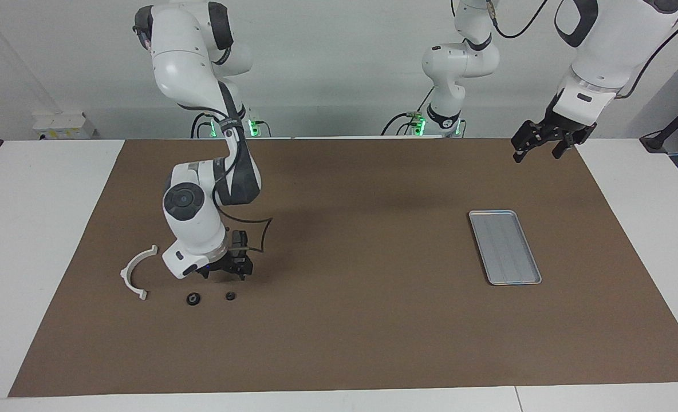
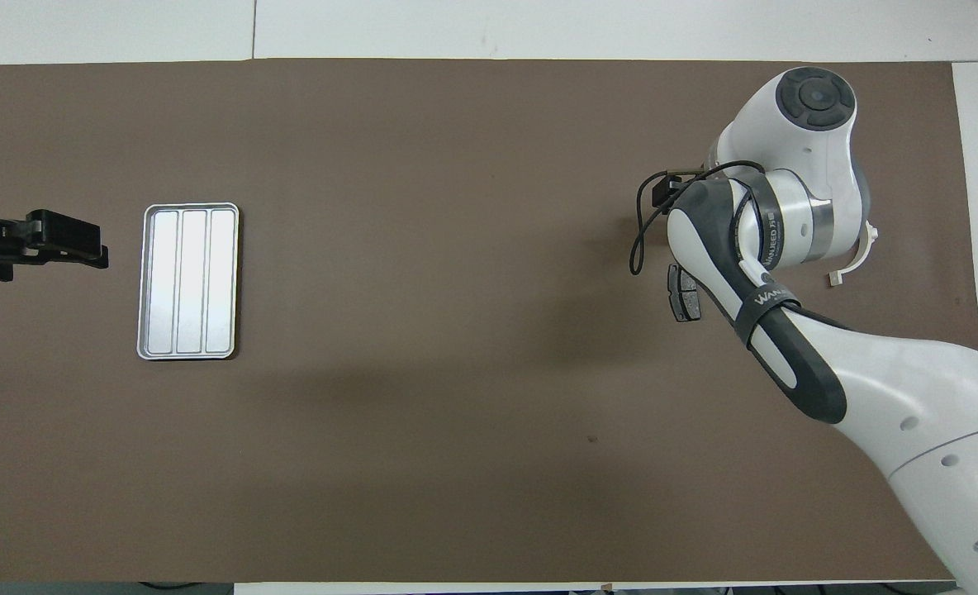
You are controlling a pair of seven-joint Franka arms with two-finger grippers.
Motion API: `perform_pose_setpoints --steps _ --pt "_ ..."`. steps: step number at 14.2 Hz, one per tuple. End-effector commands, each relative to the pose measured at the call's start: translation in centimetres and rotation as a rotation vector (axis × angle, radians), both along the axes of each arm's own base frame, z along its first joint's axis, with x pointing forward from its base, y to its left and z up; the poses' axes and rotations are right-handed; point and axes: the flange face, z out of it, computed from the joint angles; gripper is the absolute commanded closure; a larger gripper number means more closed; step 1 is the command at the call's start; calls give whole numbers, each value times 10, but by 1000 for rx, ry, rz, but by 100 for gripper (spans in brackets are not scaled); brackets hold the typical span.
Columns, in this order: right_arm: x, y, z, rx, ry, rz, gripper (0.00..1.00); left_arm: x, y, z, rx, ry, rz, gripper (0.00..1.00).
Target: Pick bearing gear from pile to tray
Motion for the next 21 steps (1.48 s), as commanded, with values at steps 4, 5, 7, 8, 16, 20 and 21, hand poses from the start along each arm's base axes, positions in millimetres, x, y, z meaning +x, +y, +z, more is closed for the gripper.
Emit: perform_pose_setpoints --steps 4,5,7,8,16,20,21 --pt "27 3 -17 -7 -39 -55 0 -5 3 0 12 3 0 0" --pt "28 3 -16 -3 -51 -56 0 -5 3 0 12 3 0 0" --pt "28 3 -25 -1 -41 -60 3 -5 3 0 12 3 0 0" --pt "29 4 -23 9 -49 -65 4 -5 3 0 12 3 0 0" --pt "16 0 -41 3 -4 -111 23 -5 3 0 12 3 0 0" --pt "17 -1 -36 1 -4 -111 28 -5 3 0 12 3 0 0" --pt "18 -1 -34 2 -10 -111 32 -5 3 0 12 3 0 0"
